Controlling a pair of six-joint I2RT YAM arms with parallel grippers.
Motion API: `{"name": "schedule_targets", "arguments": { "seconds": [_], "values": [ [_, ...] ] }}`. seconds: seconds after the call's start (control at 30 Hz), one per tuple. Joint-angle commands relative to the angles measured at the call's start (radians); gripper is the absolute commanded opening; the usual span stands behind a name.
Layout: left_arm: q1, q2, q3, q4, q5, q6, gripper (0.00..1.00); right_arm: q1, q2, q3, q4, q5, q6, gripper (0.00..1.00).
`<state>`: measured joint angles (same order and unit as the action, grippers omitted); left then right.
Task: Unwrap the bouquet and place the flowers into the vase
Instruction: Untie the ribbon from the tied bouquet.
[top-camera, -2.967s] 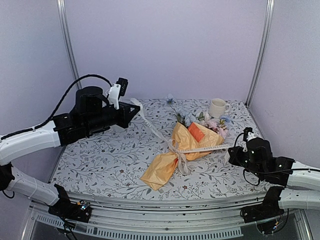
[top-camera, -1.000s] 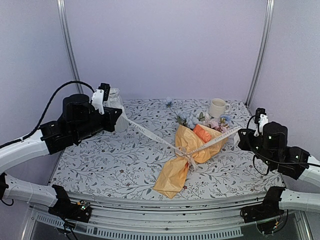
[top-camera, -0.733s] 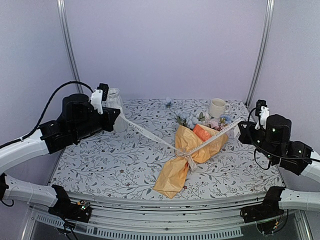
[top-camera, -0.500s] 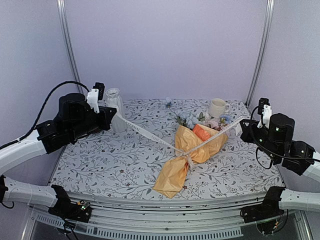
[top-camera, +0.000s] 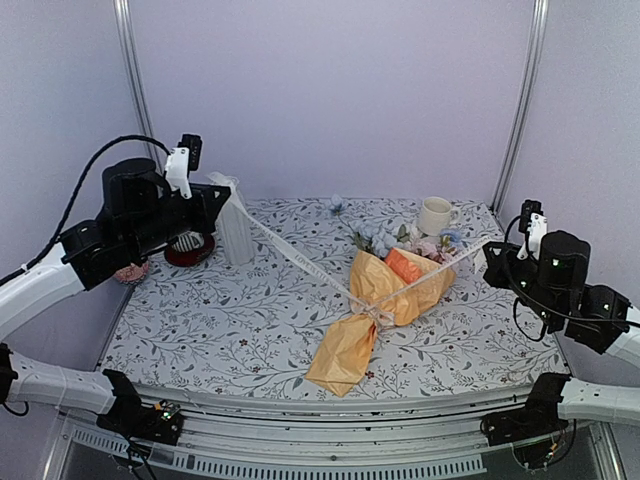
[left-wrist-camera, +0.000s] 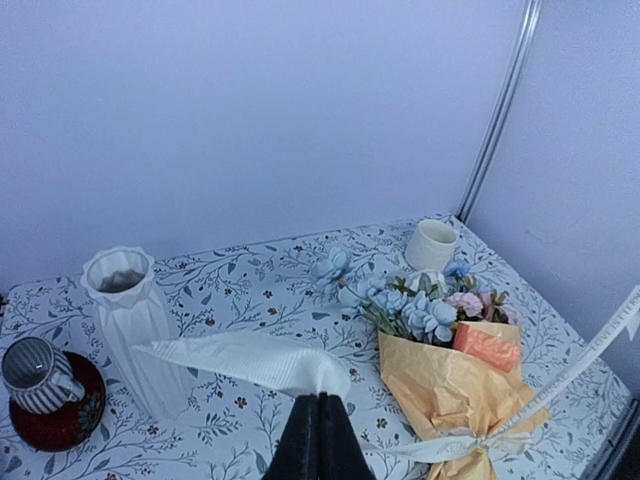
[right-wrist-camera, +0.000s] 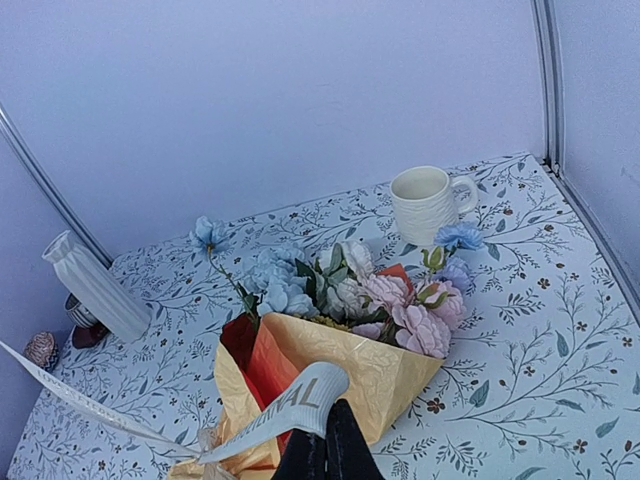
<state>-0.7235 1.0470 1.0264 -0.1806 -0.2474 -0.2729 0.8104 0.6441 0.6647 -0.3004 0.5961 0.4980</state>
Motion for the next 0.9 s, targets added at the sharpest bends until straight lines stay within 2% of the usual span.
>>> {"name": "schedule_targets", "arguments": {
  "seconds": [0.0,0.37,0.57,0.87],
  "values": [
    [0.013,0.002,0.063,-0.005,-0.022,0.05,0.0,-0.002,-0.024,-0.024,-0.02,0.032,0.031,0.03],
    [0.016,-0.022,0.071,-0.049,-0.128,0.07,0.0,-0.003,-0.03,-0.021,-0.034,0.05,0.046,0.03],
    [0.026,-0.035,0.031,-0.059,-0.139,0.053,0.0,-0.003,-0.019,0.051,-0.034,0.071,-0.007,0.03],
    [0.055,-0.065,0.048,-0.113,-0.201,0.064,0.0,-0.003,-0.021,0.129,-0.058,0.101,-0.062,0.03]
  ]
}}
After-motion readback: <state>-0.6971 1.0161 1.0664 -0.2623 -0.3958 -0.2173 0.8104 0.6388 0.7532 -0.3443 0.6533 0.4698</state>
